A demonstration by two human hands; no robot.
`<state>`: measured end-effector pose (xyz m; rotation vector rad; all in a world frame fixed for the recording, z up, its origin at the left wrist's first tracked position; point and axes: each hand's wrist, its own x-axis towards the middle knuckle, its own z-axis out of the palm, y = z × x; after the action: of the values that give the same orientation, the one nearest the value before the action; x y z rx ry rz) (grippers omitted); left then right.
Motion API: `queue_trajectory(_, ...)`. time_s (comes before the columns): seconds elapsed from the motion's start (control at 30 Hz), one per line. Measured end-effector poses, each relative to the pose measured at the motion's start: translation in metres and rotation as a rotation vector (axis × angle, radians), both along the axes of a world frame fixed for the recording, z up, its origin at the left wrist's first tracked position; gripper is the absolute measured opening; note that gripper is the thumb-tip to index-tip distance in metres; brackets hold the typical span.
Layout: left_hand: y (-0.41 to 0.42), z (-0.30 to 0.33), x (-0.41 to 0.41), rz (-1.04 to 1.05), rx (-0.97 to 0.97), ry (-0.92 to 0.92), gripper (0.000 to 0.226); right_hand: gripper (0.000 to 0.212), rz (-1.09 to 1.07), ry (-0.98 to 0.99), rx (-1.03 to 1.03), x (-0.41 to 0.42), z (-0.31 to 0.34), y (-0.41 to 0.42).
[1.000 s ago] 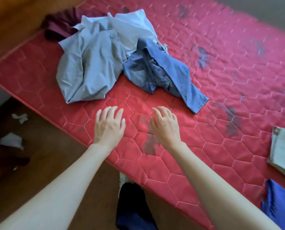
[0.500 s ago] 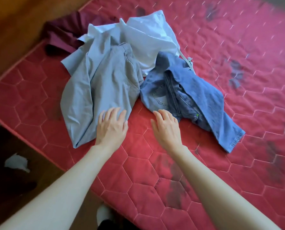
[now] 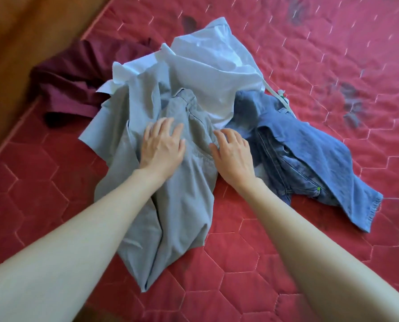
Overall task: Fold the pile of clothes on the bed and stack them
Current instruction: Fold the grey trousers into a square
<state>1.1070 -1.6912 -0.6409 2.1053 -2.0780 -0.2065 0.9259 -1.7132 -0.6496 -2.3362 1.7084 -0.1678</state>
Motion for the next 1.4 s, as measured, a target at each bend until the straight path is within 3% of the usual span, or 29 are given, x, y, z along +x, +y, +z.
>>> queue_trajectory(0.2,-0.077,-0.018,0.023,-0.080,0.027,0.016,0.046,0.046,-0.113,-0.008,0.049,0.032,-0.022,-0.058)
queue_trajectory(0.33,-0.117,-0.031,0.019,0.064,0.195,0.036,0.058,0.047,-0.213,-0.047,0.247,0.035,-0.042,-0.081)
queue_trajectory(0.5,-0.134,-0.032,0.015,0.252,0.329,0.289,0.054,0.030,-0.295,-0.246,0.359,0.033,-0.052,-0.078)
queue_trajectory(0.7,-0.085,0.005,0.030,0.185,0.138,0.699,0.038,0.010,-0.352,-0.476,0.250,0.019,-0.020,-0.049)
queue_trajectory(0.83,-0.011,0.045,0.041,0.095,-0.029,0.832,0.032,0.006,-0.174,-0.464,-0.009,0.013,0.020,0.004)
queue_trajectory(1.0,0.108,0.071,0.048,-0.115,-0.230,0.617,0.024,0.009,0.059,-0.349,-0.351,0.002,0.050,0.106)
queue_trajectory(1.13,0.203,0.053,0.054,-0.224,-0.220,0.446,0.033,0.021,0.181,-0.280,-0.473,-0.006,0.033,0.193)
queue_trajectory(1.23,0.268,0.028,0.050,-0.250,-0.080,0.226,0.041,0.015,0.265,-0.190,-0.368,-0.016,0.006,0.254)
queue_trajectory(1.3,0.296,0.011,0.045,-0.262,0.122,0.104,0.059,0.021,0.314,-0.162,-0.206,-0.022,-0.011,0.287)
queue_trajectory(1.4,0.313,-0.009,0.037,-0.244,0.282,0.028,0.073,0.028,0.271,-0.212,-0.102,-0.032,-0.027,0.316)
